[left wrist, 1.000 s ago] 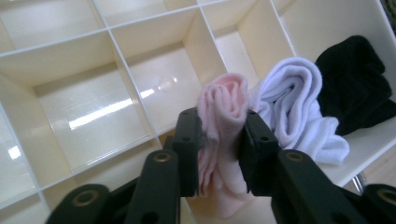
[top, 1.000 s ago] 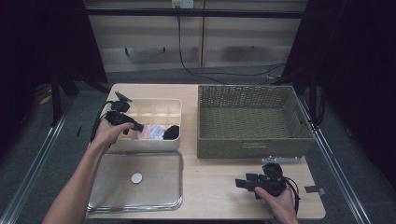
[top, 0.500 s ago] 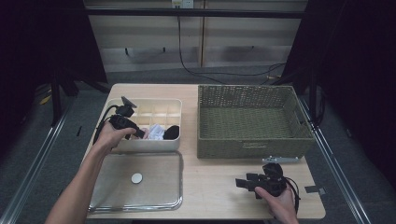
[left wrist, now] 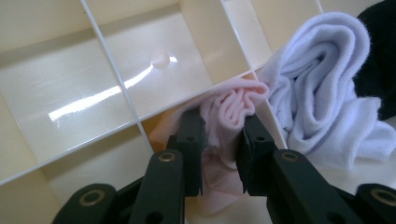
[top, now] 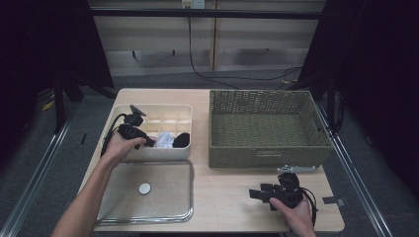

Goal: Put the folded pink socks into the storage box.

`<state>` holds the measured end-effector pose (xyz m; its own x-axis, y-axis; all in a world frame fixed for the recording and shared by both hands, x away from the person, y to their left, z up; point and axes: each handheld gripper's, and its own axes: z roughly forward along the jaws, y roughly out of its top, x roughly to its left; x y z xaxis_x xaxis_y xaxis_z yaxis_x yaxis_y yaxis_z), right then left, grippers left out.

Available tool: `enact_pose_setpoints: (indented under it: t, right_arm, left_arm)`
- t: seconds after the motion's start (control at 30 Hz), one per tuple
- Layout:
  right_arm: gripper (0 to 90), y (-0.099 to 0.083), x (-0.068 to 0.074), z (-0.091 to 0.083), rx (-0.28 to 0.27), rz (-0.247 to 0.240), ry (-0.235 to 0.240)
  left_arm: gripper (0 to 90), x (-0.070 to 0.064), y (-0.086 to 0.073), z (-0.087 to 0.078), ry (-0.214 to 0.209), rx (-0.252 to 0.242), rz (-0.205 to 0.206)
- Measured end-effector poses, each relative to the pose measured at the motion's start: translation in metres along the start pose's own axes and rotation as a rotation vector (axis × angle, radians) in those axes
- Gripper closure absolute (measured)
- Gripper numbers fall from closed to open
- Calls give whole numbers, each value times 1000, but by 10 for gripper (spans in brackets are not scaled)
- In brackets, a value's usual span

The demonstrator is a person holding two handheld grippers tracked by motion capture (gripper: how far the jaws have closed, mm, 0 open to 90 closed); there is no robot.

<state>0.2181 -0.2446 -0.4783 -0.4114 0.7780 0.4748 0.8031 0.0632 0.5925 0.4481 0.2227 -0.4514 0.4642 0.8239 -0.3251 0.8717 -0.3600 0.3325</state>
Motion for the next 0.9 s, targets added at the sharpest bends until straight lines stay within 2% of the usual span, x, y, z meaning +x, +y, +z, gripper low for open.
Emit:
enact_pose_setpoints:
  t: [0.03, 0.17, 0.27, 0.33, 0.4, 0.43, 0.5, 0.53, 0.6, 0.63, 0.7, 0.77, 0.8, 0.87, 0.9]
  right_arm:
    - [333, 0, 0, 1, 2, 1, 0]
    - [333, 2, 1, 3, 5, 1, 3]
    - [332, 3, 2, 5, 3, 0, 7]
    - [333, 4, 1, 6, 6, -3, 7]
    - [333, 4, 2, 7, 6, -2, 7]
    - [332, 4, 2, 7, 6, -4, 7]
    - [333, 4, 3, 7, 6, -6, 5]
    - [333, 4, 3, 7, 7, -8, 5]
    - [332, 4, 4, 8, 7, -9, 7]
    - [332, 4, 4, 8, 7, -11, 8]
    - [333, 4, 4, 10, 12, -10, 10]
    - [333, 5, 5, 10, 12, -10, 8]
    - [333, 5, 5, 10, 12, -11, 9]
    - [333, 6, 6, 11, 11, -11, 9]
    - [333, 6, 6, 11, 7, -15, 10]
  left_arm:
    - [729, 0, 0, 0, 5, -2, -6]
    - [692, 0, -1, -2, 5, -9, 18]
    - [603, -2, -2, -5, -6, -15, 24]
    - [552, -5, -3, -6, -1, -24, 43]
    - [518, -7, -5, -8, 7, -43, 43]
    - [494, -7, -6, -9, -14, -47, 46]
    - [451, -6, -9, -13, -22, -51, 59]
    - [448, -6, -10, -14, -30, -72, 45]
    - [427, -3, -13, -19, -42, -77, 72]
    - [403, -3, -14, -20, -56, -93, 66]
    - [377, -5, -16, -23, -39, -117, 57]
    - [314, -8, -18, -24, -44, -113, 62]
    - [319, -10, -19, -24, -33, -118, 64]
    - [300, -11, -21, -29, -42, -131, 73]
    - [296, -13, -23, -32, -35, -158, 71]
